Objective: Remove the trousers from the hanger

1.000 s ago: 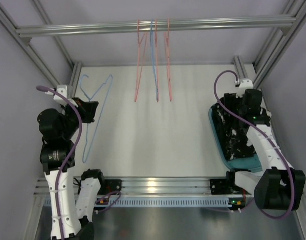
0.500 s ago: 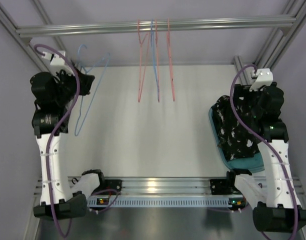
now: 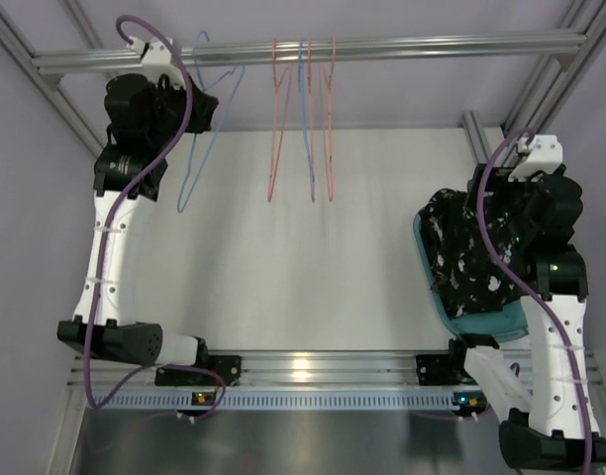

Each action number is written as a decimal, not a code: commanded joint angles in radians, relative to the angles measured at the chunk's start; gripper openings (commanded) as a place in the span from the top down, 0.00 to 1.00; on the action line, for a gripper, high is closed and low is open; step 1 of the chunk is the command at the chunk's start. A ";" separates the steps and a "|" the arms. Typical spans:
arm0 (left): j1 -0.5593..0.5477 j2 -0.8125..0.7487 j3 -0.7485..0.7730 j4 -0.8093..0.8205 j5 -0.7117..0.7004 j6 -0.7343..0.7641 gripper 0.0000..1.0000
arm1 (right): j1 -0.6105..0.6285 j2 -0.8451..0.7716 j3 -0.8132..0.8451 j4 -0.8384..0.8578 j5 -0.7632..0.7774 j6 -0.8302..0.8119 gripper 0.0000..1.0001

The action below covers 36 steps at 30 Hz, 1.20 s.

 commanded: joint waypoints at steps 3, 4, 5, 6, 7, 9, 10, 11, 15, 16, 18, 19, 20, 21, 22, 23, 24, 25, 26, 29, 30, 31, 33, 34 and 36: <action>-0.055 0.123 0.126 0.072 -0.120 0.000 1.00 | -0.014 -0.010 0.077 -0.042 -0.007 0.029 0.01; -0.064 0.137 0.136 0.072 -0.140 0.003 1.00 | -0.015 -0.008 0.080 -0.045 -0.007 0.030 0.01; -0.081 0.164 0.151 0.072 -0.154 0.006 1.00 | -0.015 -0.007 0.082 -0.046 -0.007 0.032 0.01; -0.090 0.177 0.159 0.072 -0.161 0.020 1.00 | -0.015 -0.005 0.083 -0.046 -0.005 0.033 0.01; -0.098 0.188 0.166 0.072 -0.198 0.028 1.00 | -0.015 -0.005 0.083 -0.046 -0.007 0.035 0.01; -0.122 0.212 0.171 0.072 -0.218 0.038 1.00 | -0.014 -0.008 0.079 -0.046 -0.007 0.036 0.01; -0.134 0.221 0.179 0.072 -0.233 0.041 1.00 | -0.015 -0.011 0.077 -0.046 -0.032 0.036 0.01; -0.141 0.229 0.179 0.071 -0.235 0.041 1.00 | -0.015 -0.011 0.075 -0.043 -0.034 0.036 0.01; -0.158 0.267 0.189 0.071 -0.235 0.038 0.96 | -0.015 -0.008 0.072 -0.042 -0.042 0.066 0.01; -0.161 0.270 0.189 0.072 -0.235 0.037 0.96 | -0.017 -0.010 0.071 -0.042 -0.043 0.067 0.01; -0.171 0.278 0.188 0.072 -0.235 0.031 0.94 | -0.017 -0.005 0.077 -0.040 -0.045 0.067 0.01; -0.176 0.284 0.186 0.072 -0.235 0.031 0.93 | -0.017 -0.004 0.078 -0.040 -0.047 0.069 0.01; -0.187 0.286 0.185 0.071 -0.250 0.034 0.93 | -0.017 -0.002 0.080 -0.042 -0.048 0.067 0.01; -0.191 0.287 0.183 0.071 -0.267 0.035 0.93 | -0.017 -0.001 0.083 -0.042 -0.051 0.067 0.01; -0.200 0.290 0.182 0.071 -0.270 0.035 0.92 | -0.017 0.001 0.085 -0.042 -0.051 0.069 0.01; -0.204 0.292 0.180 0.072 -0.272 0.035 0.91 | -0.017 0.002 0.085 -0.042 -0.054 0.072 0.01; -0.205 0.292 0.179 0.071 -0.280 0.034 0.87 | -0.017 0.002 0.088 -0.045 -0.059 0.072 0.01; -0.207 0.290 0.174 0.071 -0.284 0.029 0.82 | -0.017 0.002 0.089 -0.046 -0.062 0.072 0.01; -0.207 0.283 0.171 0.072 -0.286 0.029 0.76 | -0.017 0.002 0.092 -0.046 -0.063 0.073 0.01; -0.207 0.251 0.148 0.072 -0.300 0.038 0.55 | -0.017 0.006 0.100 -0.052 -0.071 0.067 0.00; -0.207 0.240 0.142 0.069 -0.303 0.041 0.50 | -0.017 0.006 0.103 -0.052 -0.077 0.066 0.01; -0.207 0.228 0.125 0.071 -0.303 0.049 0.47 | -0.017 0.007 0.105 -0.051 -0.080 0.063 0.01; -0.205 0.185 0.104 0.072 -0.304 0.054 0.35 | -0.017 0.009 0.106 -0.049 -0.088 0.058 0.01; -0.205 0.169 0.082 0.072 -0.306 0.057 0.31 | -0.017 0.010 0.106 -0.049 -0.091 0.053 0.01; -0.202 0.119 0.044 0.078 -0.306 0.060 0.20 | -0.017 0.015 0.111 -0.046 -0.099 0.052 0.01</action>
